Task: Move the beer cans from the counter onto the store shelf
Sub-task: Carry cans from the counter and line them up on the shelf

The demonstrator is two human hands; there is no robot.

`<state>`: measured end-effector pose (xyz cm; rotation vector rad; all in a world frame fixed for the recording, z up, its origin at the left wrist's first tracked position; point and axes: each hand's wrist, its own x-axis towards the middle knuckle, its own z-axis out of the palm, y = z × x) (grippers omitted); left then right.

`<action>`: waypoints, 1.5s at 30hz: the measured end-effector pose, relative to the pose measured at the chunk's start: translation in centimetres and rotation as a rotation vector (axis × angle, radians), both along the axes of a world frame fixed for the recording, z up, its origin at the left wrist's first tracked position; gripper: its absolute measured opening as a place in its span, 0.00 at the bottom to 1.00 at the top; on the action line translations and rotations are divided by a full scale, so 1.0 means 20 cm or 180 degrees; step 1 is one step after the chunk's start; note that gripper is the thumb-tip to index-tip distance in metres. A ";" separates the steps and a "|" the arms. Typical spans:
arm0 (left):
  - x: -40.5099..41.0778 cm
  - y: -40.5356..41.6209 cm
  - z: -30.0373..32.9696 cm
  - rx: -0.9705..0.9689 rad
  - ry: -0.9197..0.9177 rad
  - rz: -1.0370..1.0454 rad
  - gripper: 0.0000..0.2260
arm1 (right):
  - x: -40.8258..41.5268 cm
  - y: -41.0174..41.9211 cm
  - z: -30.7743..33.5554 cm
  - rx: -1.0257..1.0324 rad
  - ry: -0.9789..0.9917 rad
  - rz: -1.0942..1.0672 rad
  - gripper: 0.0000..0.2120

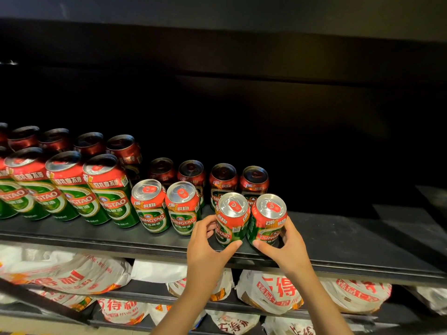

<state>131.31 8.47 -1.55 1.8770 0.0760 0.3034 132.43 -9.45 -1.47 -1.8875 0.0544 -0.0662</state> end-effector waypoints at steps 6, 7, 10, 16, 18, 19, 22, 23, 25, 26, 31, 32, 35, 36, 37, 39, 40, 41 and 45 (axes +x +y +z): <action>0.00 -0.02 -0.02 0.0398 -0.0144 0.0026 0.31 | 0.00 0.00 -0.01 0.0005 0.0002 -0.0003 0.35; 0.00 0.00 -0.03 0.0457 -0.0129 -0.0075 0.33 | 0.00 0.00 -0.01 0.0002 -0.0001 0.0004 0.35; 0.00 0.02 -0.05 0.0578 0.0011 -0.0403 0.37 | 0.01 0.00 -0.02 -0.0030 -0.0014 0.0009 0.36; 0.01 0.04 -0.05 0.0463 0.0039 -0.0398 0.34 | 0.01 0.00 -0.02 -0.0051 0.0018 -0.0034 0.35; 0.00 0.03 -0.05 0.0393 0.0018 -0.0326 0.33 | 0.01 0.01 -0.01 -0.0052 0.0018 -0.0048 0.35; 0.00 0.03 -0.05 0.0362 -0.0002 -0.0282 0.33 | 0.00 0.01 -0.01 -0.0053 0.0013 -0.0051 0.35; 0.00 0.01 -0.04 0.0269 -0.0086 -0.0131 0.32 | 0.00 0.01 0.00 -0.0026 -0.0013 -0.0067 0.35; 0.00 0.01 -0.04 0.0244 -0.0115 -0.0070 0.32 | 0.00 0.01 0.00 -0.0010 -0.0026 -0.0082 0.34; 0.00 -0.01 -0.04 0.0265 -0.0194 0.0075 0.32 | 0.00 0.03 0.01 0.0017 -0.0055 -0.0132 0.33; 0.00 -0.02 -0.04 0.0303 -0.0232 0.0153 0.32 | 0.00 0.04 0.02 0.0038 -0.0071 -0.0170 0.34; 0.00 -0.05 -0.05 0.0531 -0.0405 0.0307 0.32 | -0.01 0.05 0.03 0.0074 -0.0065 -0.0218 0.37; 0.00 -0.05 -0.05 0.0571 -0.0411 0.0268 0.32 | -0.01 0.05 0.04 0.0048 -0.0042 -0.0160 0.37; 0.01 -0.01 -0.07 0.0735 -0.0407 0.0042 0.34 | -0.01 0.03 0.04 -0.0137 0.0034 0.0015 0.37; 0.01 0.00 -0.08 0.0819 -0.0441 -0.0009 0.34 | -0.01 0.03 0.04 -0.0192 0.0047 0.0030 0.36; 0.01 0.00 -0.08 0.0888 -0.0491 -0.0018 0.34 | -0.01 0.03 0.04 -0.0223 0.0049 0.0020 0.36; 0.01 0.00 -0.08 0.0884 -0.0552 0.0078 0.32 | -0.01 0.03 0.04 -0.0235 0.0025 -0.0034 0.35; 0.01 0.00 -0.09 0.0838 -0.0566 0.0145 0.32 | -0.01 0.03 0.04 -0.0226 0.0004 -0.0053 0.35; 0.01 -0.01 -0.09 0.0796 -0.0572 0.0203 0.32 | -0.01 0.03 0.04 -0.0212 -0.0014 -0.0060 0.35; 0.01 -0.02 -0.09 0.0703 -0.0660 0.0406 0.33 | 0.00 0.05 0.03 -0.0173 -0.0056 -0.0013 0.34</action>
